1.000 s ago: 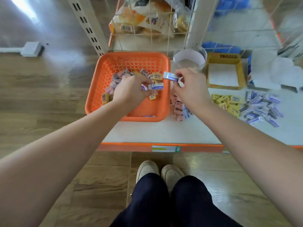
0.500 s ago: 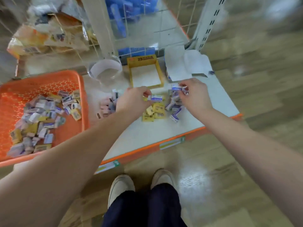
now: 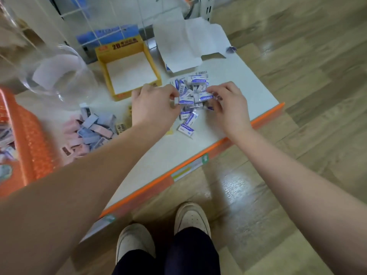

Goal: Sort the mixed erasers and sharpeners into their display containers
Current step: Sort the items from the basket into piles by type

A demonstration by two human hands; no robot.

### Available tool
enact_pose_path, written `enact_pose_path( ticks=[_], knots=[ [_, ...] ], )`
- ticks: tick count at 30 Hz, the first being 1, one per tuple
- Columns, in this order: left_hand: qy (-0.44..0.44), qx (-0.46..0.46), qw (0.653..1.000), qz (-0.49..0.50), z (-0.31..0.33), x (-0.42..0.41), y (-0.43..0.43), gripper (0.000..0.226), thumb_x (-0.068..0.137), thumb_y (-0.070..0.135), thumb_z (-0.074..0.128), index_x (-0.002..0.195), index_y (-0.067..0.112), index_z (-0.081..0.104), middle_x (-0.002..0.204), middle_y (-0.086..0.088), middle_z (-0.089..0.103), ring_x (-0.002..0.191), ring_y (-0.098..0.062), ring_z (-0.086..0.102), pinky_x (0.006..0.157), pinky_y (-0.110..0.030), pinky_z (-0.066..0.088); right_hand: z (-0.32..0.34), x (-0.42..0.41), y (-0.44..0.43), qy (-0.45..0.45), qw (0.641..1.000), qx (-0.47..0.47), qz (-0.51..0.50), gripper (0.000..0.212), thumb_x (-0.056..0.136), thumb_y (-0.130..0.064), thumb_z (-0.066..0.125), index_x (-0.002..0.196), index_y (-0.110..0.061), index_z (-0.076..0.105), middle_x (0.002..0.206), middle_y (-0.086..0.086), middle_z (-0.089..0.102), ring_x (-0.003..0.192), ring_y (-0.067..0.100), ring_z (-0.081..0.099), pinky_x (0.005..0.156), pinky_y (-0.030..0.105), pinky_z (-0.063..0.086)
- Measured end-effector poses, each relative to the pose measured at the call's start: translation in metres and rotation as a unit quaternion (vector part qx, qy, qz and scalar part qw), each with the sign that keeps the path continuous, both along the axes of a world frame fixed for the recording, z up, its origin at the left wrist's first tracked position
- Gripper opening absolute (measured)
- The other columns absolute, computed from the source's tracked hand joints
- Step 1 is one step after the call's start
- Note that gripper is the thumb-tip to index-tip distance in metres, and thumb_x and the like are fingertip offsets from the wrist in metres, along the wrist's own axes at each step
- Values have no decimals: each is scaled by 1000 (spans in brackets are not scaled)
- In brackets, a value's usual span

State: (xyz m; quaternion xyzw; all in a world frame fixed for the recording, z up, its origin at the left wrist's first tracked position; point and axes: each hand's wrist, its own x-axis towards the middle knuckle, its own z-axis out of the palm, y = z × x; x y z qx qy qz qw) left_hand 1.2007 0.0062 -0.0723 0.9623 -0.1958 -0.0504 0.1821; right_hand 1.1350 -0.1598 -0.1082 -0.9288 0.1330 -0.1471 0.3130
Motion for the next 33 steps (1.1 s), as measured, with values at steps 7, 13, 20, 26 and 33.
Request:
enact_pose_path(
  ticks=[7,13,20,26,33],
  knots=[
    [-34,-2,998,-55,-8,-16,-12,27,87,35,58,114,30,60,120,8,58,116,-22,41,102,-31,20,-7,-30,-20,61,997,-2,42,33,82,-9,63,114,-20,65,109,1,58,102,30,52,87,41,42],
    [-38,-70,997,-6,2,-28,5,45,82,32,66,126,27,53,129,4,52,124,-20,39,109,-33,18,14,-27,-6,29,998,15,47,55,74,-12,60,127,-22,53,120,4,48,109,27,45,93,30,34],
    [-31,45,998,-43,-5,-26,46,62,84,46,59,140,28,39,154,1,25,143,-25,15,118,-45,7,11,9,35,107,974,-146,137,73,67,-60,37,138,-41,37,155,6,17,139,46,7,105,66,18],
    [21,56,997,-47,-20,-33,40,67,91,46,47,149,29,17,158,3,11,146,-25,2,119,-42,3,-7,18,30,116,954,-224,164,58,71,-64,44,121,-37,56,155,1,20,140,45,0,107,67,9],
    [58,38,997,-37,-26,-34,40,76,91,47,50,150,34,3,158,7,-9,145,-24,-12,117,-45,2,-10,12,-8,80,965,-195,158,51,70,-58,41,108,-34,66,148,-4,35,141,41,10,108,63,15]
  ],
)
